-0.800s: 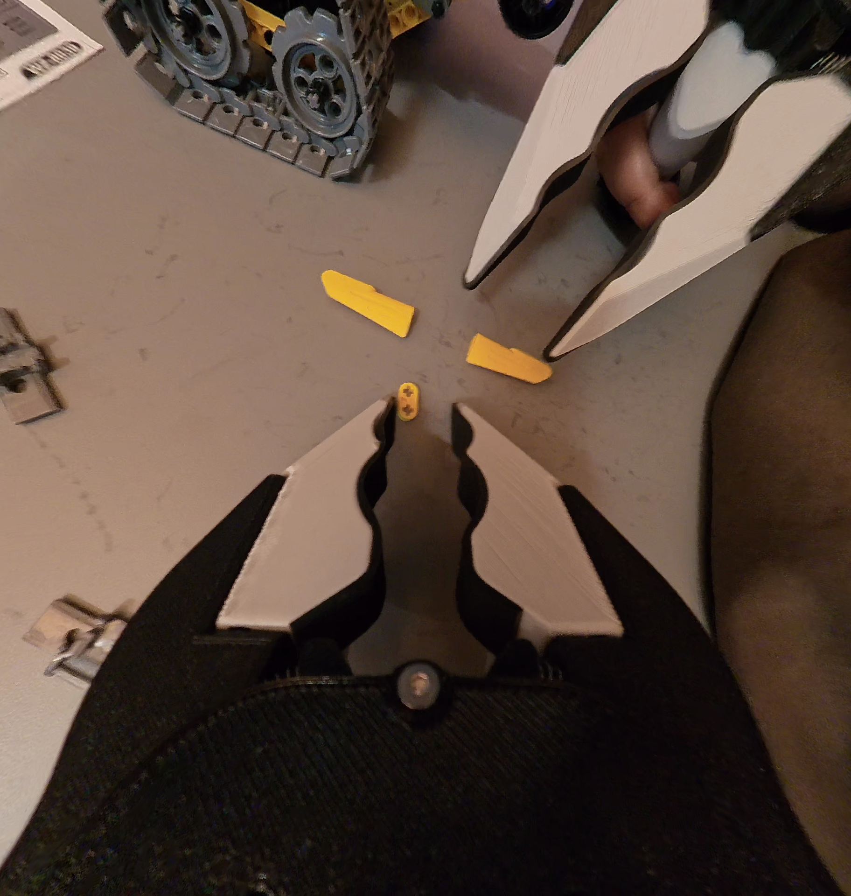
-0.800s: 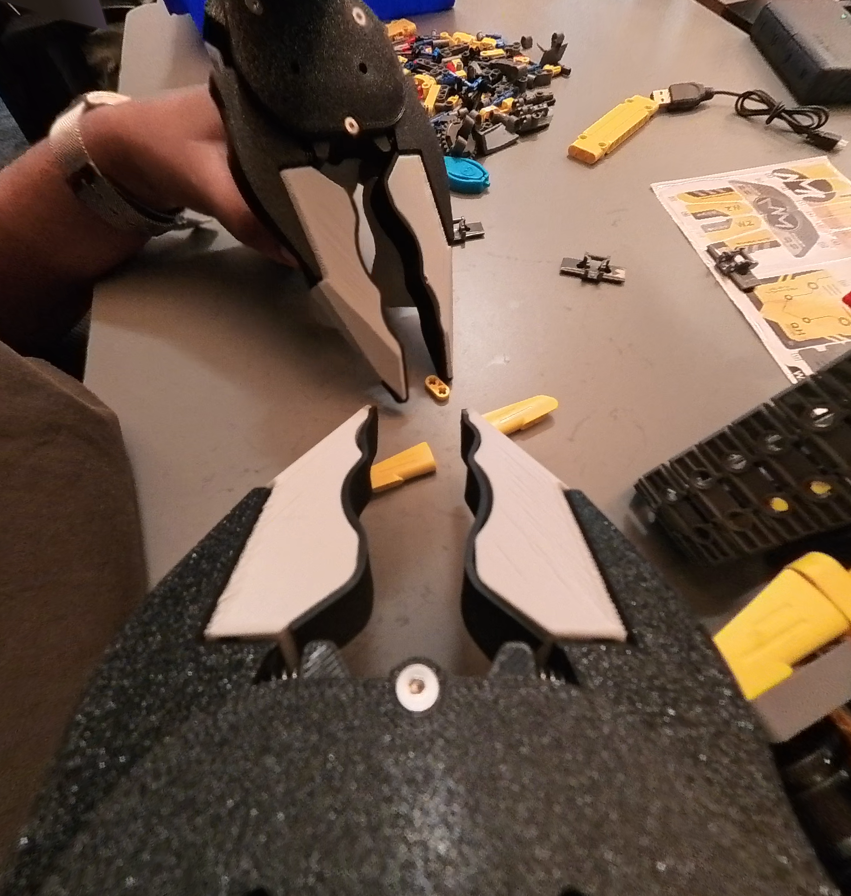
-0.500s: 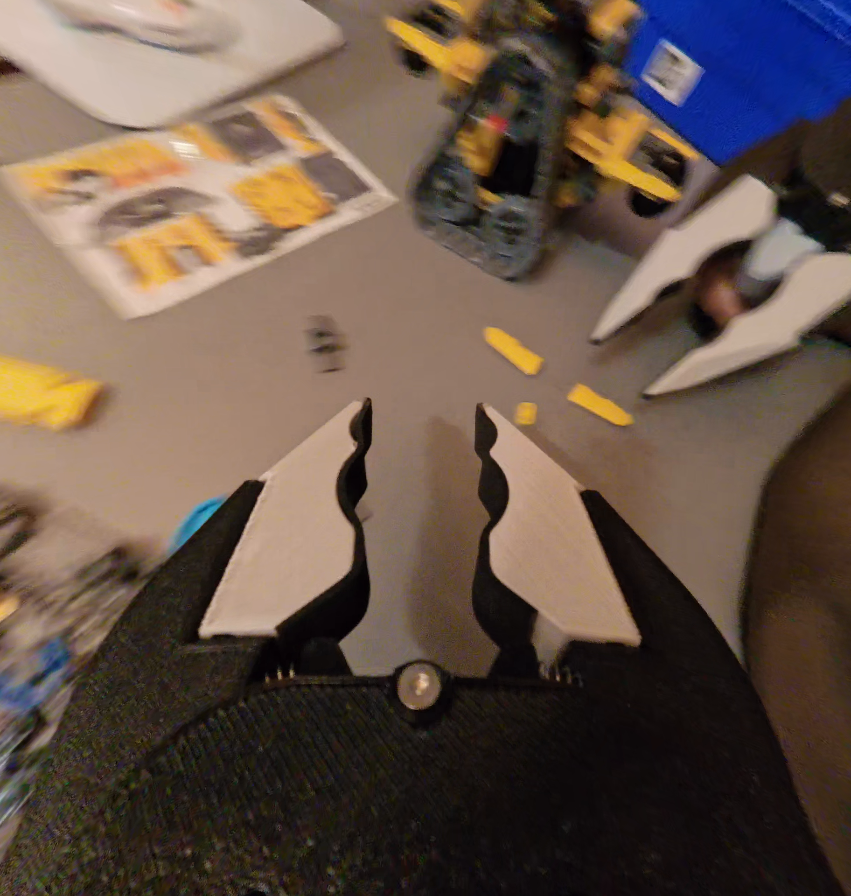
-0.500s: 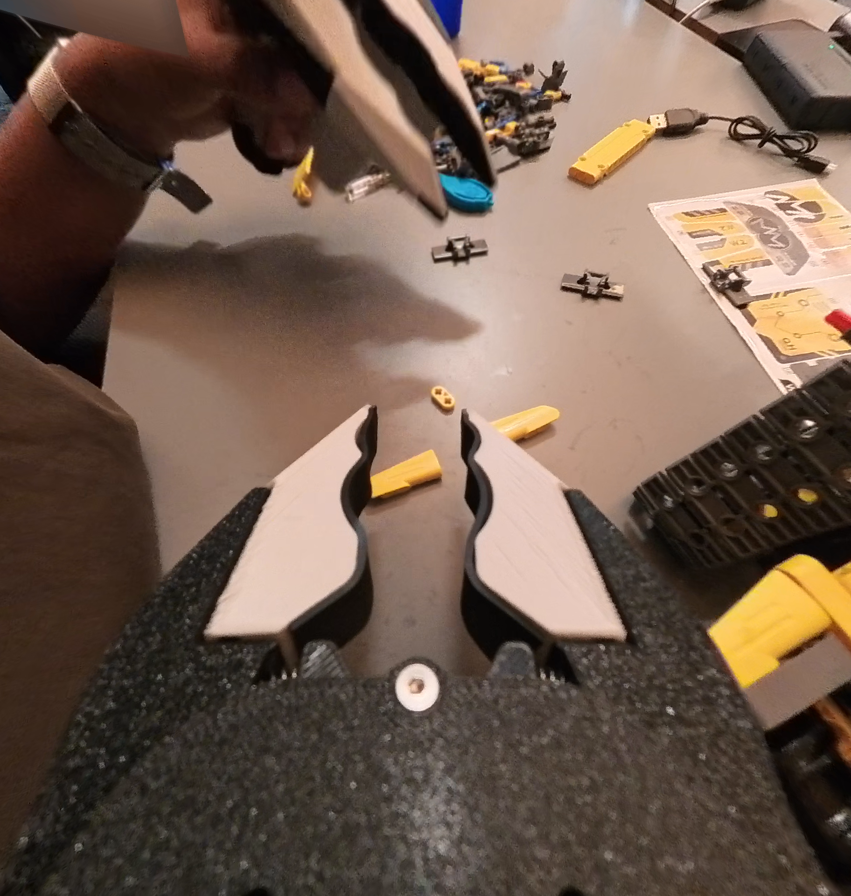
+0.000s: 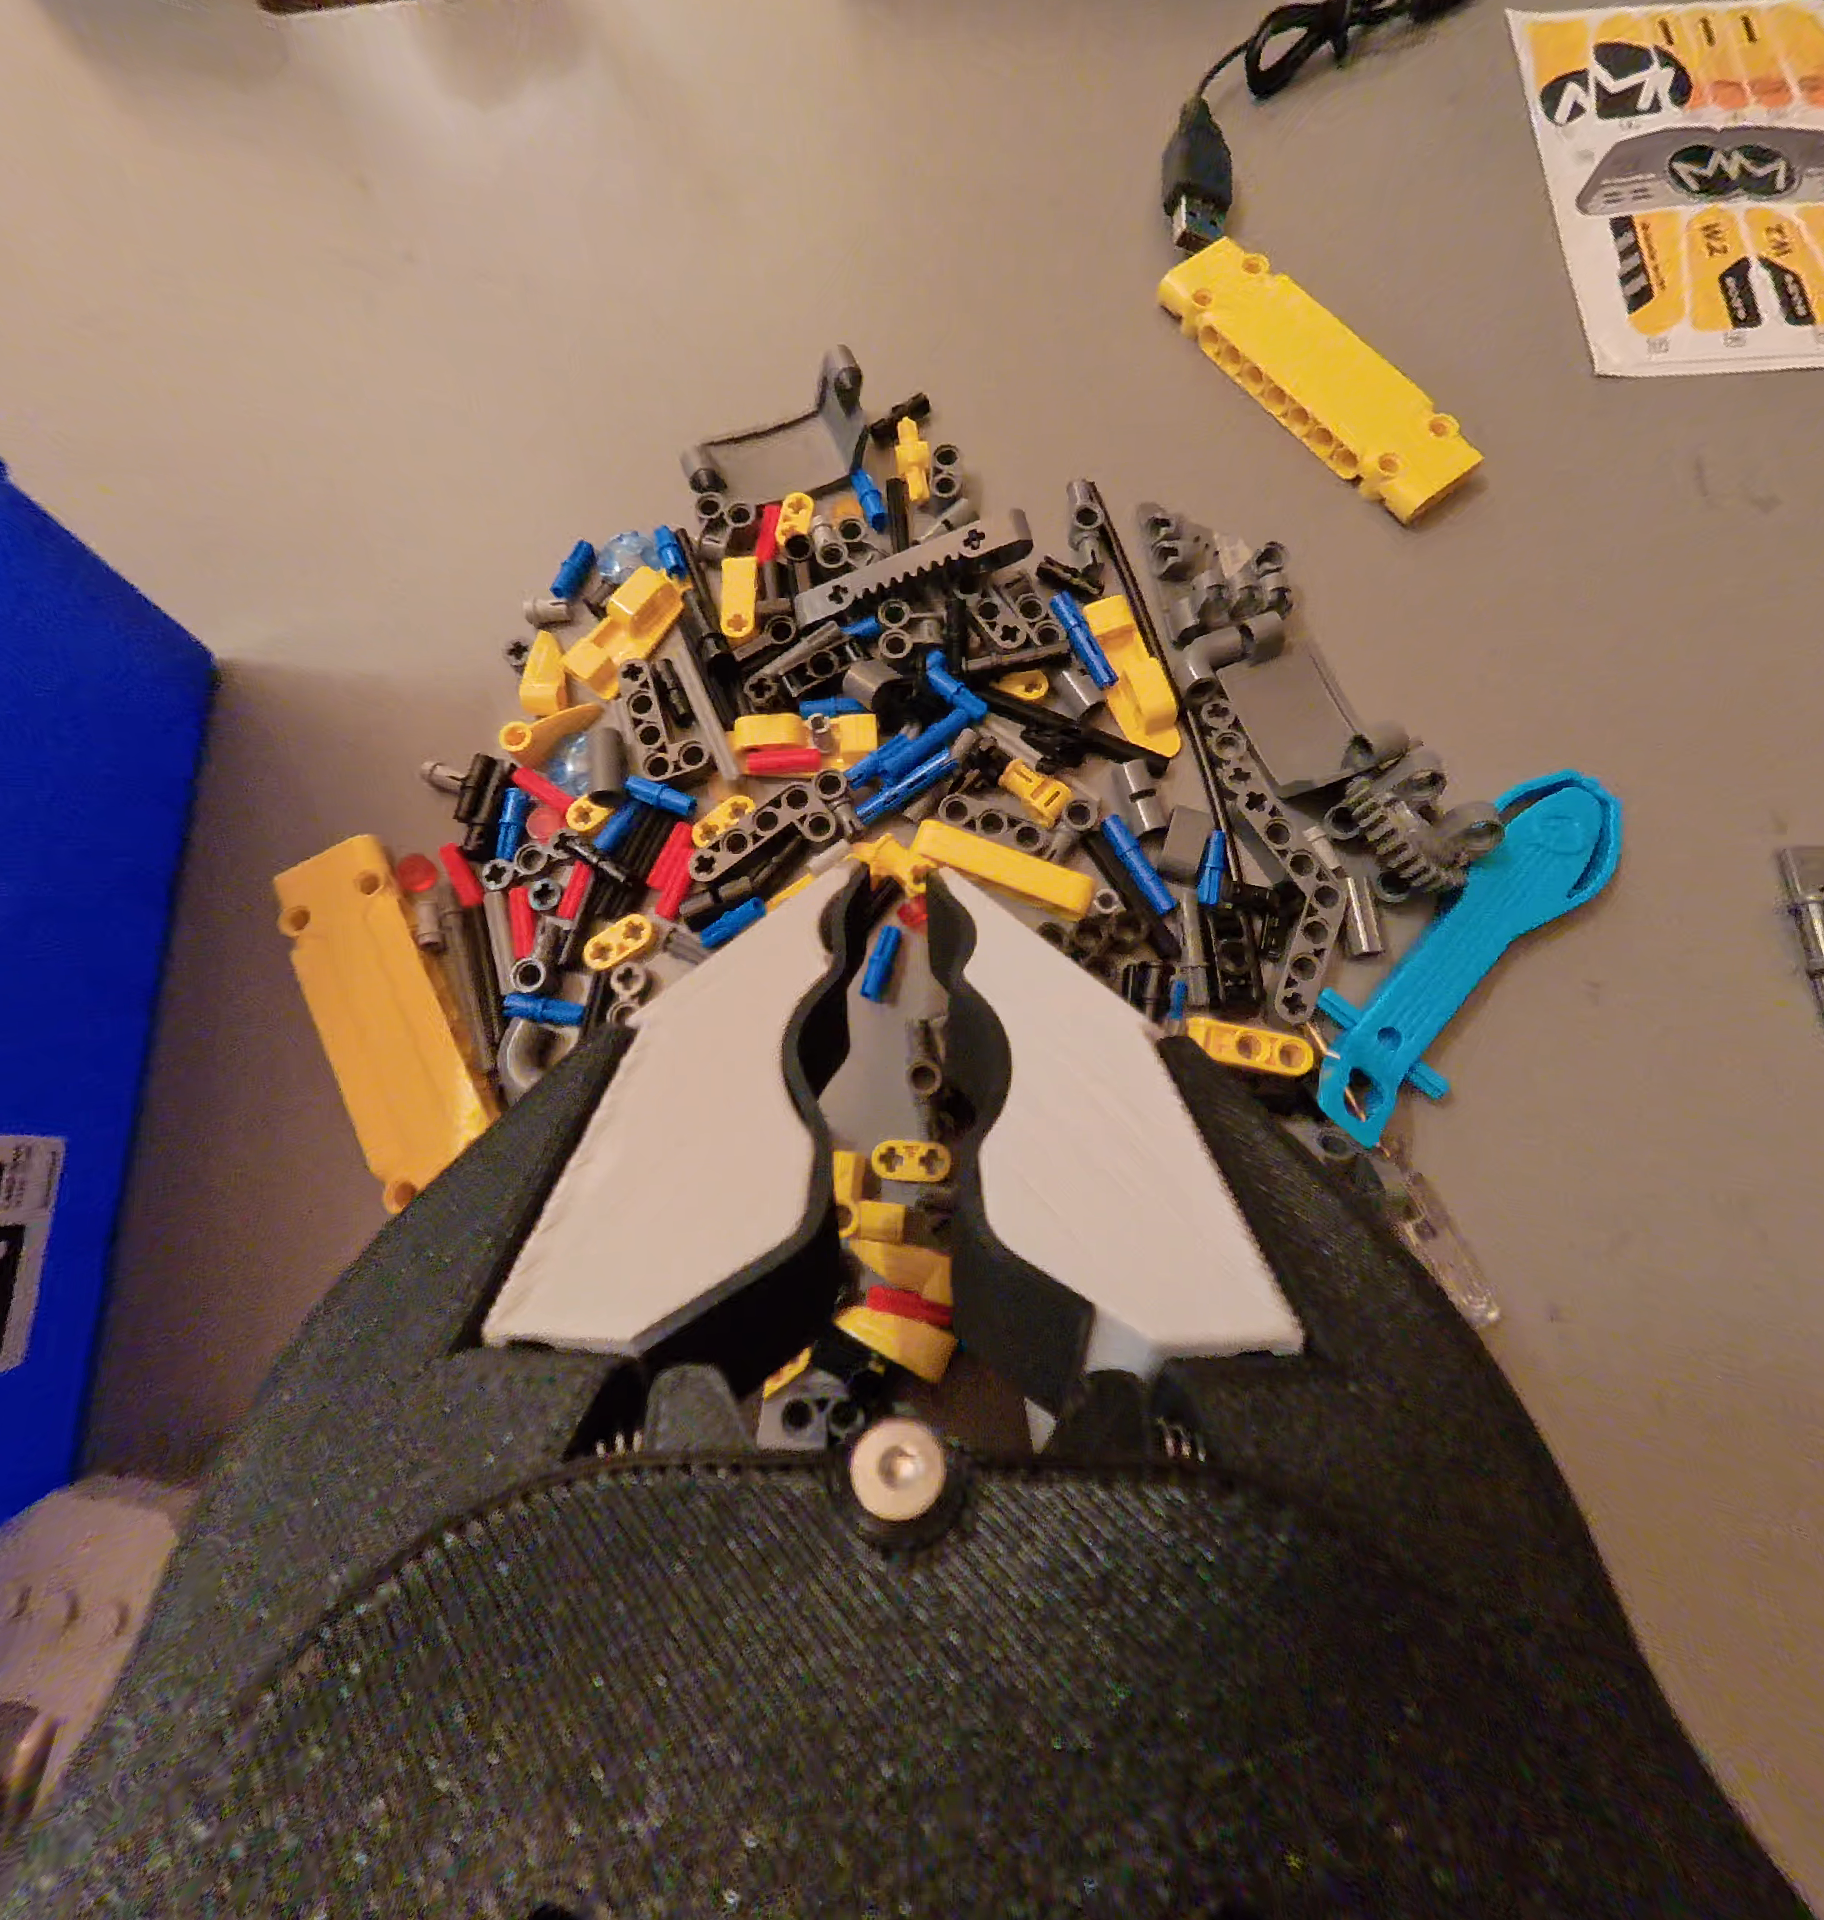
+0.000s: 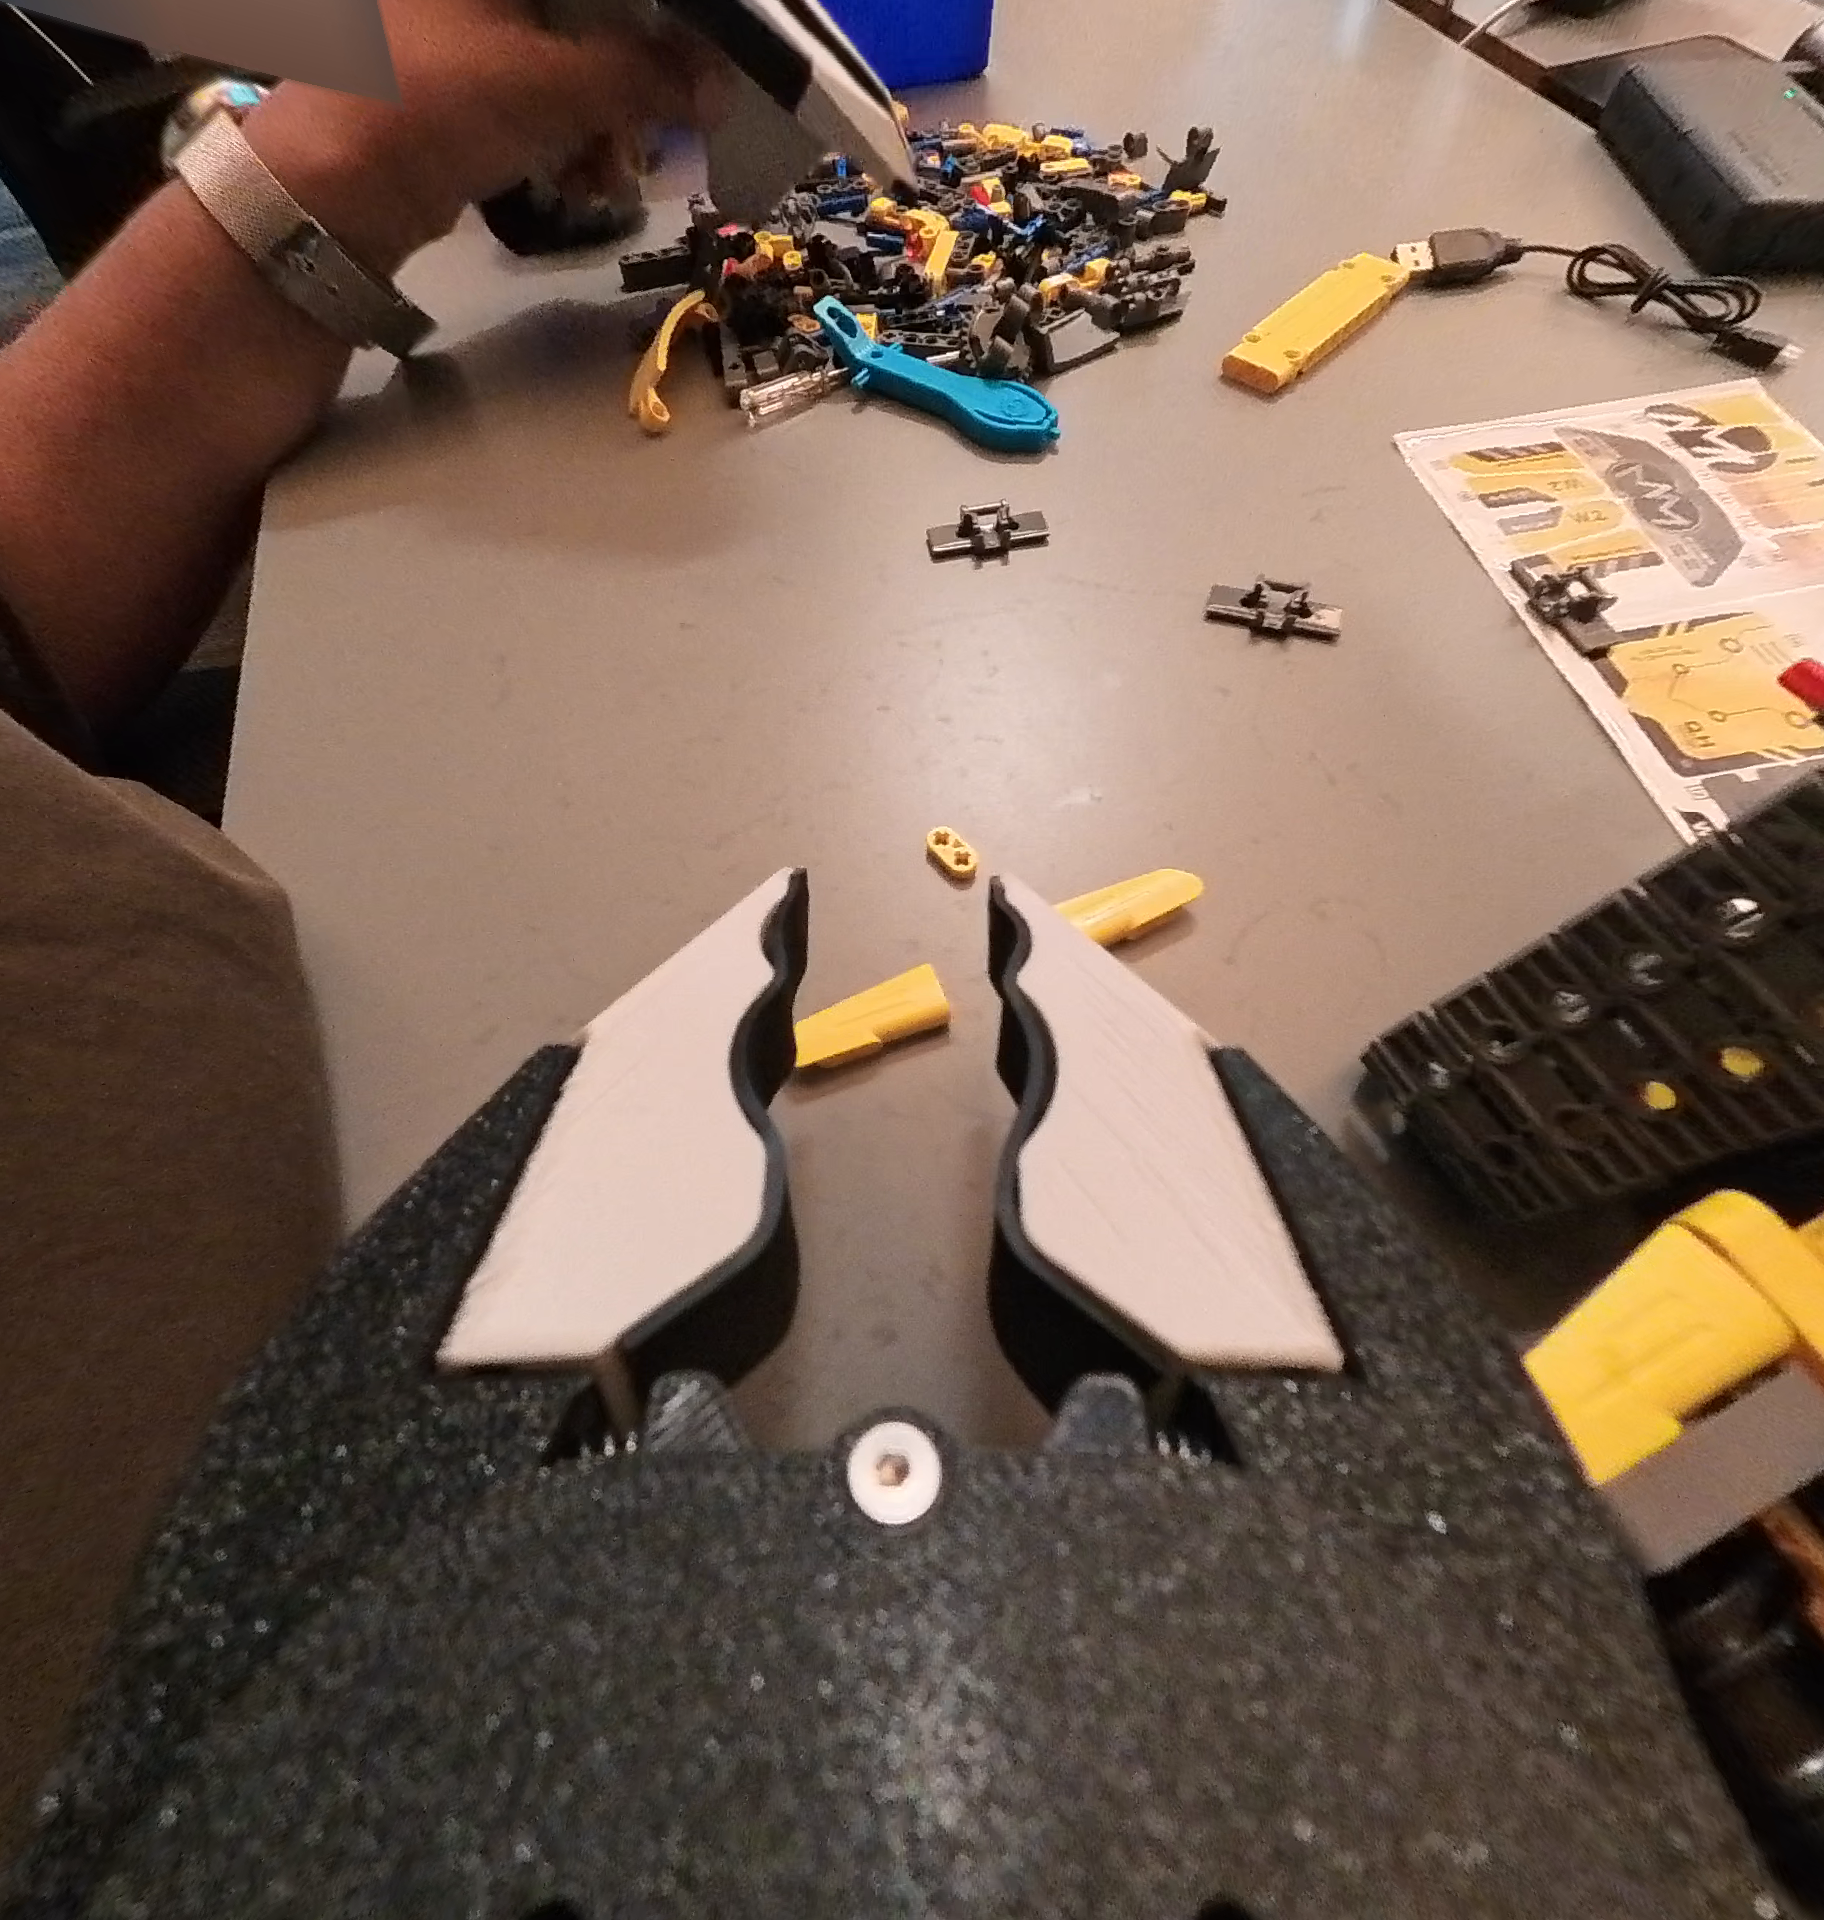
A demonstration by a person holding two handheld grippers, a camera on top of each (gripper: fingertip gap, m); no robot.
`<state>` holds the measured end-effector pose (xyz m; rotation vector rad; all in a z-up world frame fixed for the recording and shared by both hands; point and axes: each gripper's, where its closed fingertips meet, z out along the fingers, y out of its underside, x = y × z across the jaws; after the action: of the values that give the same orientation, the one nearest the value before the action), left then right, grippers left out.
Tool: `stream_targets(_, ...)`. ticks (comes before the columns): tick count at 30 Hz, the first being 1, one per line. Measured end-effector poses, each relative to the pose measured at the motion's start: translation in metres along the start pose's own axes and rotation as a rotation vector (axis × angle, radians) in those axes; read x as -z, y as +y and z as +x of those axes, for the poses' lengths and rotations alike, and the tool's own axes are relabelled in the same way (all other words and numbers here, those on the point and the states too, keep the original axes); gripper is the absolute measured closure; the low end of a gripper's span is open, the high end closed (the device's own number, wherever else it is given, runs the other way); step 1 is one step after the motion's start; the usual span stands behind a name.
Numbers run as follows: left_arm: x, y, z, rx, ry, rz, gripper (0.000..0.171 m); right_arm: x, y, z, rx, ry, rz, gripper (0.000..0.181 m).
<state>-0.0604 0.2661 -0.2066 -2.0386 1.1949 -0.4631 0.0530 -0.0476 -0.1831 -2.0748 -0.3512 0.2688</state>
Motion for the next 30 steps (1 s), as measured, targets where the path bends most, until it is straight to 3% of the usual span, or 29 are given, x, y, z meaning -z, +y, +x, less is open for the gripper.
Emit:
stream_targets(6,-0.011,0.004,-0.003,-0.069,-0.080,-0.022,0.165,0.001,-0.001,0.000,0.005,0.002,0.003,0.147)
stream_targets(16,-0.013,0.005,0.005,-0.047,-0.010,-0.018,0.158,0.001,-0.001,0.000,0.011,0.006,0.001,0.147)
stream_targets(21,-0.013,0.006,0.007,-0.061,0.002,-0.024,0.171,0.000,-0.001,0.000,0.013,0.007,0.000,0.147)
stream_targets(30,-0.003,0.004,0.005,-0.020,0.023,-0.018,0.169,0.002,-0.002,0.000,0.017,0.012,0.004,0.147)
